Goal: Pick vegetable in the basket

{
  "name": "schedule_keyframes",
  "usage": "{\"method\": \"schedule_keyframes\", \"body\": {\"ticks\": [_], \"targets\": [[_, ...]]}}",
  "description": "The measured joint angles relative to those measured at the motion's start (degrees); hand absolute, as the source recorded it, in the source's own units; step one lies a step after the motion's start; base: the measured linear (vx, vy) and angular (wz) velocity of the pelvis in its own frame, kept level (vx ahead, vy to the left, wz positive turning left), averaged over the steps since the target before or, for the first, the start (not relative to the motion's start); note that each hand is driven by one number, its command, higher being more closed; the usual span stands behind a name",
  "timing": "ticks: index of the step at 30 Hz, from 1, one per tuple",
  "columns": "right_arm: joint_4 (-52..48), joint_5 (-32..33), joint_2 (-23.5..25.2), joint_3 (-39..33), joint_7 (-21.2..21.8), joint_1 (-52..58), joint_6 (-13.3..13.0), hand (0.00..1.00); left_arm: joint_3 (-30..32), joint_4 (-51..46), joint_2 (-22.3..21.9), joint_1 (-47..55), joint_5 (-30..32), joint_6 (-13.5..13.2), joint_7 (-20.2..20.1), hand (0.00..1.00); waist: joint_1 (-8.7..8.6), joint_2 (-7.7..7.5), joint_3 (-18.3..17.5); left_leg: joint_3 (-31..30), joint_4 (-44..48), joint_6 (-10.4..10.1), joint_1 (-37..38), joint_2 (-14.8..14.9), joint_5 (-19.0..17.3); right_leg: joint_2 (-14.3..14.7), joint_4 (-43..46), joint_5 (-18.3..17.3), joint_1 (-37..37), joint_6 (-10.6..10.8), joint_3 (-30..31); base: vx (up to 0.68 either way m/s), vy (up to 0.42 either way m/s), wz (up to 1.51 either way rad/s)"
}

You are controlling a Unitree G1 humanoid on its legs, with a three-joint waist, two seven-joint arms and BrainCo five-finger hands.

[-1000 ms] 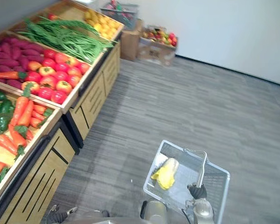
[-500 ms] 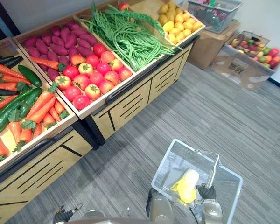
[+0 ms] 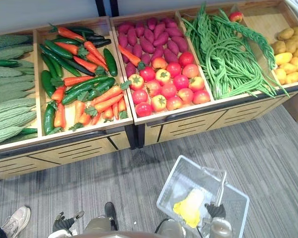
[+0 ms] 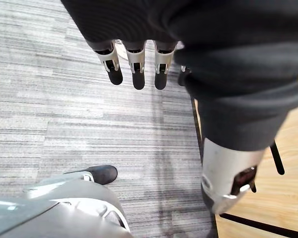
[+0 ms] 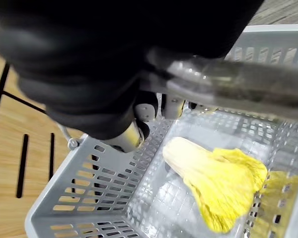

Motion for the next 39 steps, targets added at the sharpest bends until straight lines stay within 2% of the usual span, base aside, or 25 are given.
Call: {"method": "schedule_keyframes", "body": {"ticks": [1,2,3,7,10,12,13,22,28,29,32,34,37,39], "targets": [[-1.2,0.0,0.8,0.6,0.0,0.0,-0.8,1.0,0.7,0.4,1.4,-0.4,-0.3,-0.1,0.2,0.0,0.04,-1.06,0.2,0.3,0.1,-0.9,0.3,0.4,0.5,3.9,-17.2,6.5,2.6,-1.5,0.7,0.04,-0.187,0.24],[-1.7,0.0,1.5,0.6,0.0,0.0,-1.4,1.0,0.9,0.3,2.5,-0.5,-1.0,-0.2,0.2,0.0,-0.13,-2.63,0.7,0.2,0.6,-1.0,0.6,-0.7,0.4,3.4,-20.3,14.1,2.5,-2.0,0.9,0.05,-0.2,0.38],[-1.9,-0.1,0.5,0.5,-0.3,-0.3,-1.6,1.0,0.9,1.3,1.7,-1.9,-2.3,0.0,0.2,0.0,-0.71,-1.45,1.0,-1.1,0.1,-1.9,1.2,0.9,-0.4,4.5,-18.9,15.2,2.9,-2.0,0.4,0.08,-0.1,0.41],[-1.8,-0.3,-0.6,0.5,-0.7,-1.1,-1.2,1.0,1.0,-0.4,-2.1,-2.2,-4.7,-0.1,0.2,0.0,-0.35,0.82,1.2,-1.4,-3.4,-1.9,1.8,0.9,-0.2,5.4,-18.4,14.1,1.7,-2.2,0.3,0.02,-0.003,0.04],[-0.7,-0.5,0.5,0.8,-0.7,-0.5,0.1,1.0,1.3,-4.3,-1.5,-2.3,-9.2,-0.3,2.5,0.0,-0.2,0.84,1.1,-1.4,-3.8,-2.4,1.8,0.3,-0.6,4.7,-17.4,14.1,1.0,-2.2,0.7,-0.03,0.058,0.0],[-0.9,-0.4,0.4,1.3,-0.8,-0.7,0.6,1.0,1.9,-6.9,-1.1,-2.5,-11.3,-1.1,4.1,0.0,-0.18,0.23,1.4,-1.2,-4.1,-2.8,1.7,-0.5,-1.4,4.2,-16.9,14.6,-0.2,-1.5,1.7,-0.05,0.091,-0.14],[-0.9,-0.1,1.5,3.8,-1.8,-0.9,0.7,1.0,3.8,-9.5,0.7,-4.8,-13.5,-2.5,7.0,0.0,-0.2,-4.4,0.5,-0.1,-5.0,-1.1,1.8,-5.6,-3.3,0.2,-18.8,18.1,-1.9,0.9,5.8,-0.03,0.037,-0.08],[-0.8,0.0,1.6,3.8,-1.8,-0.4,0.7,1.0,4.5,-8.3,0.7,-3.6,-12.9,-2.5,6.5,0.0,-0.14,-4.27,0.4,-1.4,-5.0,-1.1,3.3,-5.6,-3.3,0.2,-18.8,18.1,-0.1,0.9,5.5,0.0,-0.001,0.02],[0.4,0.0,1.6,3.4,-1.4,1.1,0.5,1.0,10.6,-4.4,0.7,-2.1,-9.4,-2.1,6.9,0.0,-0.1,-3.78,-2.0,-2.0,-5.5,-1.2,5.9,-5.7,-3.4,0.2,-19.2,18.1,2.6,0.9,5.4,-0.03,0.003,0.04],[0.5,0.0,1.6,3.2,-1.4,1.5,0.2,1.0,11.4,-4.9,0.7,-2.1,-8.4,-2.1,7.9,0.0,-0.13,-3.7,-2.4,-2.1,-5.5,-1.2,5.9,-5.7,-3.4,0.2,-19.4,18.1,2.7,0.9,5.4,-0.06,-0.003,0.05],[0.9,0.0,1.6,2.9,-2.0,3.0,-1.0,1.0,16.2,-10.9,0.6,-1.7,-5.6,-2.4,14.7,0.0,-0.13,-3.04,-4.0,-2.2,-5.6,-1.2,6.1,-5.7,-3.4,0.2,-19.6,18.1,3.0,1.0,5.6,-0.05,-0.001,-0.02],[0.9,0.0,1.6,2.6,-2.3,3.9,-1.7,1.0,18.6,-17.8,0.5,-1.8,-5.3,-2.9,20.8,0.0,-0.17,-2.41,-4.8,-1.9,-5.6,-1.5,6.1,-5.8,-3.6,0.3,-20.0,18.0,2.9,0.9,6.3,-0.05,0.0,-0.09],[0.9,0.0,1.5,2.4,-3.1,4.5,-1.8,1.0,19.6,-25.5,0.5,-2.3,-3.1,-3.9,26.2,0.0,-0.23,-1.88,-5.3,-1.5,-5.7,-1.5,6.2,-5.8,-3.6,0.5,-20.6,18.2,2.9,0.9,7.5,-0.03,0.0,-0.07],[0.9,0.0,1.5,2.6,-3.2,4.7,-1.8,1.0,19.5,-28.9,0.5,-2.7,-0.7,-4.0,28.4,0.0,-0.33,-1.74,-5.6,-1.2,-5.7,-1.6,6.3,-5.8,-3.7,0.7,-21.0,18.3,2.9,1.0,7.9,0.0,-0.003,-0.07]]}}
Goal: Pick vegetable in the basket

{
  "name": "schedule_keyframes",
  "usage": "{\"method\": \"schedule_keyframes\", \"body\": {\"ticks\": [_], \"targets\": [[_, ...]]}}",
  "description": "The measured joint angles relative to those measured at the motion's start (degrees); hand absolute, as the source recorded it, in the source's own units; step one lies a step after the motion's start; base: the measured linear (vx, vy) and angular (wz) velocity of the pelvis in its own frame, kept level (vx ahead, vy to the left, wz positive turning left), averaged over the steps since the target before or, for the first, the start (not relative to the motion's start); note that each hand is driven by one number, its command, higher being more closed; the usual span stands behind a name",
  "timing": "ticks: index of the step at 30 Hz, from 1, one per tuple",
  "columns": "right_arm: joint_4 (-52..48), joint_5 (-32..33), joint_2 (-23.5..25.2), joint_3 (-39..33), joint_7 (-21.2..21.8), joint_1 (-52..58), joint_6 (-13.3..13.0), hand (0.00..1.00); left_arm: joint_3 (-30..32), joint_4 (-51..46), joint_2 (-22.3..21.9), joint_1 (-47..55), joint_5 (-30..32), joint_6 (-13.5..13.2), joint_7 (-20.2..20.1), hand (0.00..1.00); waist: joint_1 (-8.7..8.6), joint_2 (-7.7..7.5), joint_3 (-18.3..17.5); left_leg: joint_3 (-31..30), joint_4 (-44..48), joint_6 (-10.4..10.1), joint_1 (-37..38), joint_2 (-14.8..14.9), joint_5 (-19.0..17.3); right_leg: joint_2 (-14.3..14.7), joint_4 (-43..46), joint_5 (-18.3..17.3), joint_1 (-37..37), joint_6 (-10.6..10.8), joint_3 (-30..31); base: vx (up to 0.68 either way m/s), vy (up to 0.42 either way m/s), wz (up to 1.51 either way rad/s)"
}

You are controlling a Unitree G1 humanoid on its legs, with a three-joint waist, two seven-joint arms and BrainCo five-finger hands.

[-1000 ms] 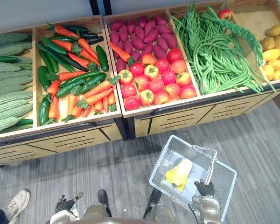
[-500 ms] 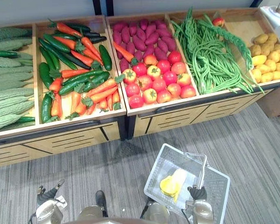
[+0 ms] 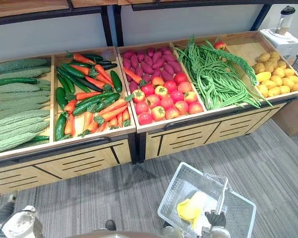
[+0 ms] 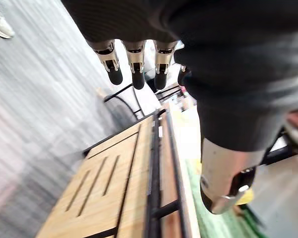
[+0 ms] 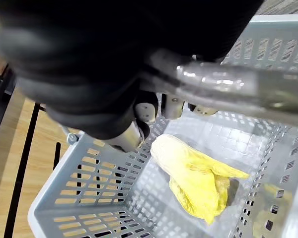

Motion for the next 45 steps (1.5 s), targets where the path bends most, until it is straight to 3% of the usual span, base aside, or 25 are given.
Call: {"method": "schedule_keyframes", "body": {"ticks": [6,10,14,17,22,33,39,45], "targets": [[-0.1,0.0,-0.1,1.4,0.0,-0.2,-0.2,1.0,-7.4,-10.8,1.2,-0.7,9.2,0.1,2.7,0.0,-0.08,-0.01,-0.2,0.4,-0.5,0.3,0.5,0.0,0.1,0.2,-0.1,0.3,0.0,0.4,0.5,0.04,0.001,-0.04],[-0.9,-0.3,-0.9,3.5,0.2,-1.0,-0.2,1.0,-14.3,-12.6,7.8,-2.3,17.2,0.0,-0.7,0.0,-0.17,0.39,-0.1,1.7,-0.4,0.5,0.6,0.0,-0.4,0.5,0.0,0.6,-1.2,0.3,2.7,0.03,-0.003,-0.22],[-2.4,-0.4,-1.6,3.7,1.0,-1.1,-0.2,1.0,-17.4,-12.6,12.0,-3.6,19.7,-0.4,-4.4,0.0,-1.32,1.23,0.2,2.4,0.2,0.7,0.5,0.0,-1.2,0.5,0.2,0.6,-1.9,0.3,3.9,0.02,-0.005,-0.2],[-4.4,-0.5,-2.6,4.4,1.5,-1.0,-0.2,1.0,-19.6,-12.5,16.9,-4.2,21.6,-0.9,-9.4,0.0,-1.56,2.2,0.8,3.9,0.4,0.7,0.5,-0.1,-1.7,0.5,0.4,0.8,-3.1,0.4,5.8,0.0,-0.01,-0.27],[-6.2,-0.5,-4.7,5.7,2.4,-0.8,-0.2,1.0,-22.2,-11.0,22.9,-8.8,22.2,-2.4,-13.7,0.0,-1.69,3.39,1.9,4.8,1.2,0.7,0.3,-0.1,-2.5,0.6,0.7,0.8,-4.2,0.4,7.4,-0.01,-0.018,-0.16],[-9.2,-2.5,-5.6,5.8,2.9,-1.6,-1.1,1.0,-30.5,-2.2,33.8,-17.7,24.0,-3.1,-22.5,0.0,-2.72,3.59,5.3,4.8,1.8,0.7,-1.7,-0.1,-2.6,0.6,1.6,0.9,-7.2,0.5,8.8,-0.01,-0.024,-0.06],[-10.8,-2.6,-5.8,5.8,3.5,-3.1,-1.3,1.0,-34.7,2.0,36.9,-23.1,23.8,-4.2,-26.5,0.0,-2.93,4.06,7.5,4.8,2.4,0.7,-3.9,-0.1,-2.6,0.5,2.3,1.1,-9.8,0.3,9.5,-0.02,-0.016,-0.04],[-12.0,-2.6,-6.3,7.5,3.5,-4.6,-1.4,1.0,-38.1,2.8,38.5,-27.8,23.8,-4.7,-27.0,0.0,-2.91,3.87,9.5,4.5,3.9,0.7,-6.8,0.2,-2.6,0.4,3.1,1.1,-12.2,0.3,9.8,0.0,0.0,0.0]]}}
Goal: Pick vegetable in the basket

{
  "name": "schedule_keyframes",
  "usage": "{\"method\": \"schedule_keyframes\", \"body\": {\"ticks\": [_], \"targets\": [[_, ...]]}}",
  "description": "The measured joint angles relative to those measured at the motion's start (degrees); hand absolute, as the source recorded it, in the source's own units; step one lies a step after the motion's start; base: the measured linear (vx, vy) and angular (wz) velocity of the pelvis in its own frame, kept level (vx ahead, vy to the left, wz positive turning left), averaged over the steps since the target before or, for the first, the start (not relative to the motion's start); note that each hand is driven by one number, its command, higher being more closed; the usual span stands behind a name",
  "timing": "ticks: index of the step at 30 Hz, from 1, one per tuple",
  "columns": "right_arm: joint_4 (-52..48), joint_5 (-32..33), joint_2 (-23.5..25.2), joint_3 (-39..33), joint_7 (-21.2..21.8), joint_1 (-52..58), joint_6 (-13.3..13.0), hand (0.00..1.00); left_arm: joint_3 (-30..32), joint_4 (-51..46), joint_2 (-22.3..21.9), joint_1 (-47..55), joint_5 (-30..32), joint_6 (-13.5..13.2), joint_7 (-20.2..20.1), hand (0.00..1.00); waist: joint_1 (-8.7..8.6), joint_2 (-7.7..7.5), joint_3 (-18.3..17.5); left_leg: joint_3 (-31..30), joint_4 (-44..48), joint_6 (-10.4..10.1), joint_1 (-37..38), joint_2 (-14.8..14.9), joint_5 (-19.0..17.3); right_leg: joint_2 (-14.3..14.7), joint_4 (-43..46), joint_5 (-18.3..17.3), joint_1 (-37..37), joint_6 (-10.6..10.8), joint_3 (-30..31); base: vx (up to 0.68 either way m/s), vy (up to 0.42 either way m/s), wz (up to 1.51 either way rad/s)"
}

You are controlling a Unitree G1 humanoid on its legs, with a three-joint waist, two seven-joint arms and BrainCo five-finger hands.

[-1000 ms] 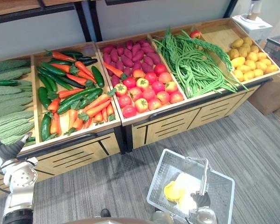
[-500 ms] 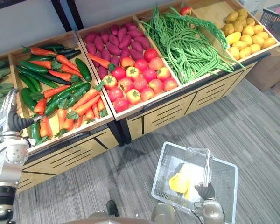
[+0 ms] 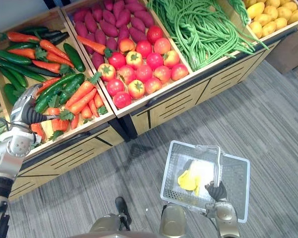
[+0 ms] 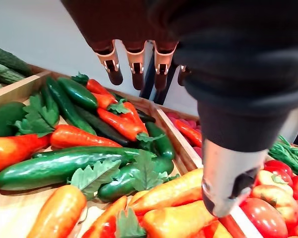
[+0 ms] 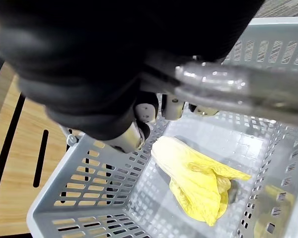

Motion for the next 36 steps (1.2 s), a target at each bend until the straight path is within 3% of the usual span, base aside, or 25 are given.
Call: {"method": "schedule_keyframes", "body": {"ticks": [13,21,36], "targets": [[-1.1,0.0,-0.3,3.3,-0.1,-2.5,0.0,1.0,-5.2,1.1,0.0,-7.1,0.0,0.2,-0.3,0.0,0.18,-0.96,3.4,-3.0,2.4,0.0,-2.9,0.2,0.0,-0.5,0.6,0.1,-0.6,-0.1,-0.3,-0.02,-0.012,0.09],[-1.1,0.0,-0.3,5.0,-0.1,-3.0,-0.2,1.0,-5.2,1.1,0.0,-8.1,0.1,0.4,-0.4,0.0,1.34,-1.89,4.2,-3.9,2.4,0.1,-4.0,0.1,0.1,-0.6,1.3,0.1,-1.7,-0.1,-0.3,-0.04,0.004,0.04],[-0.8,0.0,0.5,5.1,0.0,-4.6,-0.2,1.0,-5.3,1.1,0.0,-8.5,0.6,1.5,-0.5,0.0,1.38,-3.67,5.7,-4.4,2.3,0.3,-5.2,0.0,0.3,-0.6,1.4,0.1,-2.7,-0.1,-0.3,0.0,0.0,0.01]]}}
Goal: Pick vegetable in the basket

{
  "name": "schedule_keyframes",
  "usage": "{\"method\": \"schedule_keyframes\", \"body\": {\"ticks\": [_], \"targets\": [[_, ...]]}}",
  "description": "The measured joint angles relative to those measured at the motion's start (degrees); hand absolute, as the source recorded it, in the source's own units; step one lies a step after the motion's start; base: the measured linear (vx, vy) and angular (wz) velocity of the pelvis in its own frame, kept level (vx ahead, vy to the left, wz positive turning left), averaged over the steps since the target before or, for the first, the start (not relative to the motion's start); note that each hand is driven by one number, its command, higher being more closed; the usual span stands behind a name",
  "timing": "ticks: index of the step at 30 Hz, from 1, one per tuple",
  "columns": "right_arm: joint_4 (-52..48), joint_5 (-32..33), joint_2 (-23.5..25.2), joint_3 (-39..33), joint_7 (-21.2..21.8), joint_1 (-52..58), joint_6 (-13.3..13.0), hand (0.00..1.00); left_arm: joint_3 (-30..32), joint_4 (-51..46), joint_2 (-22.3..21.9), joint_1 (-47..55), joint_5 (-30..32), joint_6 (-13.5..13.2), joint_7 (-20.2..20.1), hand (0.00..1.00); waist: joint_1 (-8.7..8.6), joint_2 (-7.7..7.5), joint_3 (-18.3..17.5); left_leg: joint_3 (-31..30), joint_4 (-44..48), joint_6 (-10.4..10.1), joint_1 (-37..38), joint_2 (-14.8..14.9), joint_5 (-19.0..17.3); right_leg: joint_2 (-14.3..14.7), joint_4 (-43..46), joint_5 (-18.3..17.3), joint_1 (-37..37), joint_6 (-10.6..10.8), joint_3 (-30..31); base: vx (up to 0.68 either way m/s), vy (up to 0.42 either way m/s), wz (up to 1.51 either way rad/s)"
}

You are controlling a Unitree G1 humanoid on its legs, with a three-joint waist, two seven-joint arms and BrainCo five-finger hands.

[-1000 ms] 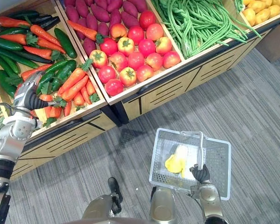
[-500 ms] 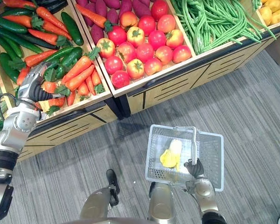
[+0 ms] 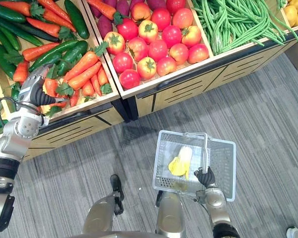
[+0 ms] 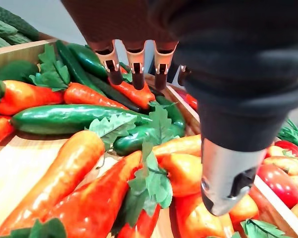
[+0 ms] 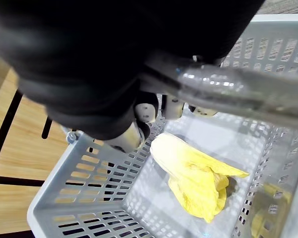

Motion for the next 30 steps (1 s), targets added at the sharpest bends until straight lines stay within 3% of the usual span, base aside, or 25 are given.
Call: {"method": "schedule_keyframes", "body": {"ticks": [6,7,30], "targets": [[0.0,0.0,0.0,0.5,0.0,-0.8,0.0,1.0,-0.5,0.0,0.0,-2.4,0.0,0.2,0.0,0.0,0.01,-0.17,0.6,0.0,0.0,0.0,-0.7,0.0,0.1,0.0,-0.2,0.1,-0.6,-0.2,0.1,0.0,0.0,0.0],[0.0,0.1,0.0,0.5,0.0,-1.0,-0.1,1.0,-0.5,0.0,0.0,-2.8,0.0,0.2,0.0,1.0,0.01,-0.21,0.9,0.0,0.0,0.0,-0.9,0.0,0.1,0.0,-0.2,0.1,-0.8,-0.2,0.2,0.0,0.0,0.0],[-0.8,2.4,0.2,3.5,0.0,-2.9,-0.6,1.0,-2.2,4.8,-0.3,-5.8,1.9,1.4,0.5,1.0,-0.39,-1.8,3.2,1.9,-0.1,0.1,-2.6,-0.1,0.5,0.5,-2.9,3.4,-3.0,-0.7,3.6,-0.02,0.001,-0.04]]}}
